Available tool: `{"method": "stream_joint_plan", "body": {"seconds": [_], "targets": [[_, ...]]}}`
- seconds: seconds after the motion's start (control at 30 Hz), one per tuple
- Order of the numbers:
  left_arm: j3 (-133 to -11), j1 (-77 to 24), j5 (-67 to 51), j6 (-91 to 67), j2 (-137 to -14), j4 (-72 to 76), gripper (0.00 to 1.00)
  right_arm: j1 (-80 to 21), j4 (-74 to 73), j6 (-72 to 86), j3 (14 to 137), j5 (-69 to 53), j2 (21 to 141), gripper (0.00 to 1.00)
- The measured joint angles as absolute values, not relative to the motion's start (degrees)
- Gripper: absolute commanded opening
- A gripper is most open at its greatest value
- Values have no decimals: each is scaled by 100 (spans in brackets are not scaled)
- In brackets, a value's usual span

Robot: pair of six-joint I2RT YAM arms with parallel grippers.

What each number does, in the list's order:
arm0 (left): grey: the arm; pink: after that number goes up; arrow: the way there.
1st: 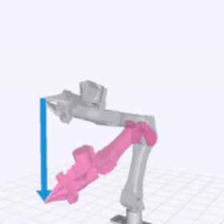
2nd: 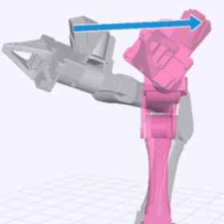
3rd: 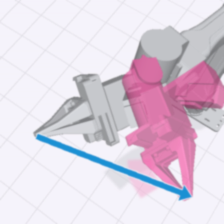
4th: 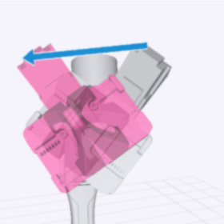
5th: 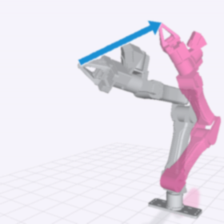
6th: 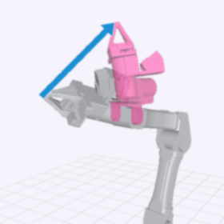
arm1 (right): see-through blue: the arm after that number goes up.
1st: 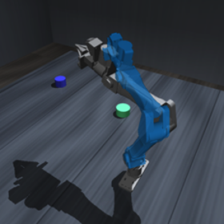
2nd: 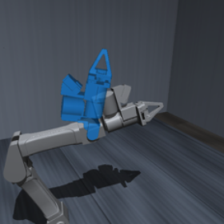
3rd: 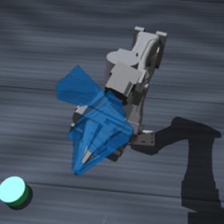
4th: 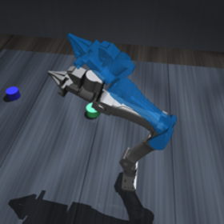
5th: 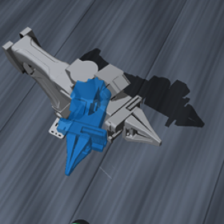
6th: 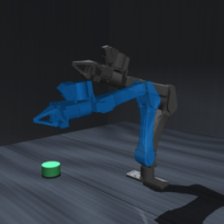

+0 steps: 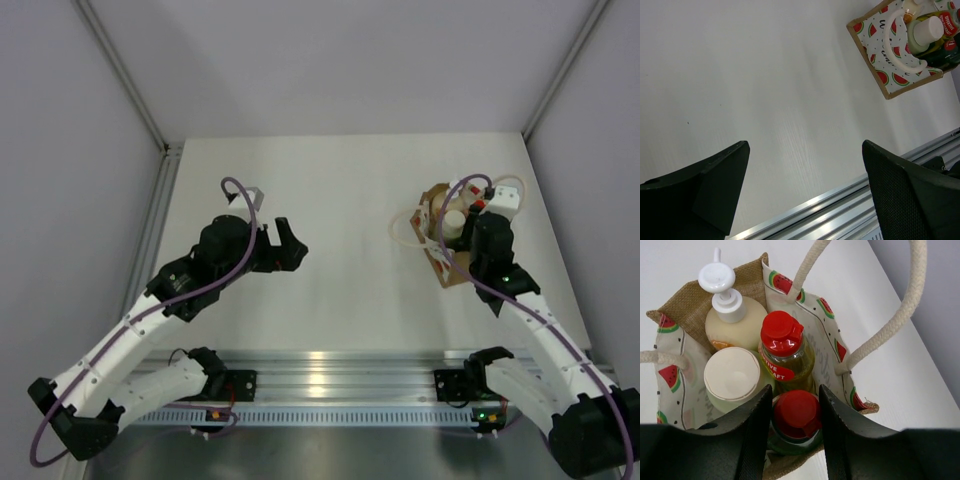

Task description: Take the personal care products out of the canvas bag

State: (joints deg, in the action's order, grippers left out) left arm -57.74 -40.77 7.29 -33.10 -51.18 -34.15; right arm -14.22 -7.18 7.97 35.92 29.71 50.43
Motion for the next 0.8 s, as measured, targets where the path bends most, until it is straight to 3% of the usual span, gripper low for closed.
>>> {"method": "stream_joint_plan", "body": {"seconds": [0.13, 0.23, 0.4, 0.8], "targets": [[-5774, -4077, 742, -3262, -5039, -3472, 98, -1417, -495, 764, 3503, 3002, 5041, 35], [-5774, -4077, 760, -3221, -5039, -3494, 98, -1409, -305, 768, 3428, 3024, 5026, 25], [-5774, -4077, 799, -3157, -5037, -3518, 98, -1406, -165, 746, 3334, 3017, 4971, 0], [-5896, -4077, 1352, -2895, -4869, -4084, 98, -1382, -172, 666, 3354, 3011, 4971, 0]]}}
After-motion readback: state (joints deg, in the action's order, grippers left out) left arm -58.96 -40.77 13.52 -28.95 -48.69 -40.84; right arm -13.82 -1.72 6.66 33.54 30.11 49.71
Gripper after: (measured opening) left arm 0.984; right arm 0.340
